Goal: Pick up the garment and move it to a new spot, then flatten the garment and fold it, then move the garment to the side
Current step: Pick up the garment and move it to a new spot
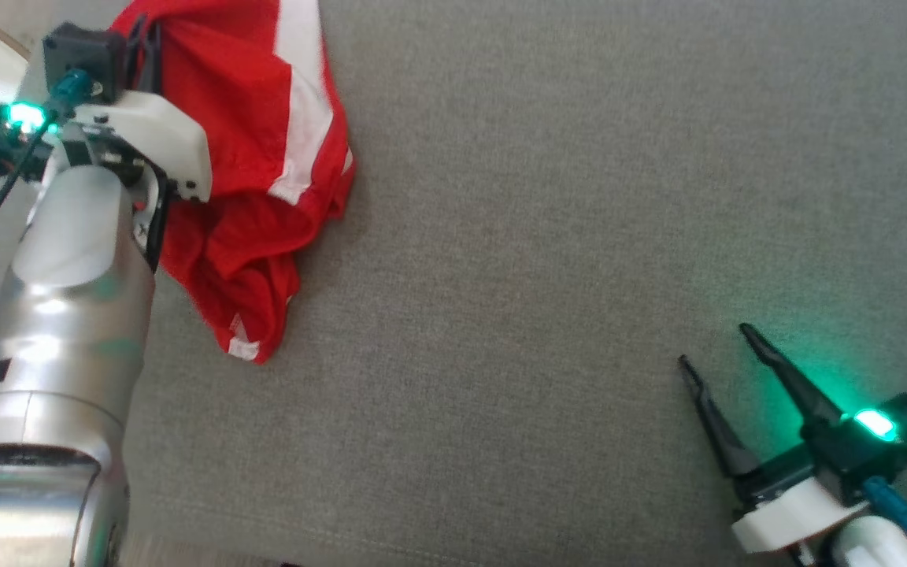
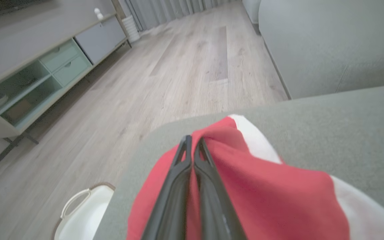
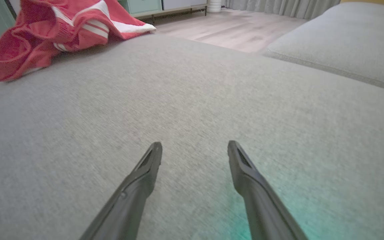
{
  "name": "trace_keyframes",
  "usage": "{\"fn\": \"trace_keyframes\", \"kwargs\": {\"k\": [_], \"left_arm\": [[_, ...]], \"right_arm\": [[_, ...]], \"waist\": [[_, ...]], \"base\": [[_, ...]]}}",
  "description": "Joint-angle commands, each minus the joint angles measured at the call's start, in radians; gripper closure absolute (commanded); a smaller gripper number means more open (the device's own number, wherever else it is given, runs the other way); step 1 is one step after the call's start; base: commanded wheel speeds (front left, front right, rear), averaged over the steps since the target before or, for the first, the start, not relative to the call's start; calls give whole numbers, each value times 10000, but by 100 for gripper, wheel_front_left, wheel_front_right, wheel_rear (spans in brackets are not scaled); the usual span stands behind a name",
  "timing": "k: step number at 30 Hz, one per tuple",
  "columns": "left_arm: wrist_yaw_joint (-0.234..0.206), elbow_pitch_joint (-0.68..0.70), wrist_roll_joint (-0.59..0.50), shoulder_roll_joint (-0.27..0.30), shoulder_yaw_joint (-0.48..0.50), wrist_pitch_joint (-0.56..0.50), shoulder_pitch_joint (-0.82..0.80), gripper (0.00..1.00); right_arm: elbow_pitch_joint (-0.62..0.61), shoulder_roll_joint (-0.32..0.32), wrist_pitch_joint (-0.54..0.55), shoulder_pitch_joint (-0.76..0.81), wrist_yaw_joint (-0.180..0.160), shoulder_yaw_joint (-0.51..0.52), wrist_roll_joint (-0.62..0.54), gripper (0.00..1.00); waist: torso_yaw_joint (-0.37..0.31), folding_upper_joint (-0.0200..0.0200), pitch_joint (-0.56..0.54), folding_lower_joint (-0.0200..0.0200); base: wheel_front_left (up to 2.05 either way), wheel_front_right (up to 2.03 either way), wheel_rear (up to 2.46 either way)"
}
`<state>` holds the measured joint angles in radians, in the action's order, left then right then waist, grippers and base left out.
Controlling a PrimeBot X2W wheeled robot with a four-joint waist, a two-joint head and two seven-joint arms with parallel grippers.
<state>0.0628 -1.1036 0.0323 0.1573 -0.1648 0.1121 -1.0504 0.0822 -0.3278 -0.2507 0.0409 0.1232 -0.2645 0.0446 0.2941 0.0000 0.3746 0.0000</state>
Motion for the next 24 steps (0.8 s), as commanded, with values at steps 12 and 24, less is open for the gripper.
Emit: {"fn": "trace_keyframes", "kwargs": {"k": [12,24], "left_arm": [[522,662,-392,786,-812,1068,-1358,100],[675,2427,301,458,-2826,586,-1664,100]], "right_arm": [[375,1028,-111,-297,75,-735,267,0],[657,2101,-111,-85,75,-848,345,0]], "waist": [[-977,0,-2393,0],[-3356,0,-3828,0]], "base": [[0,0,0],[0,0,0]]}}
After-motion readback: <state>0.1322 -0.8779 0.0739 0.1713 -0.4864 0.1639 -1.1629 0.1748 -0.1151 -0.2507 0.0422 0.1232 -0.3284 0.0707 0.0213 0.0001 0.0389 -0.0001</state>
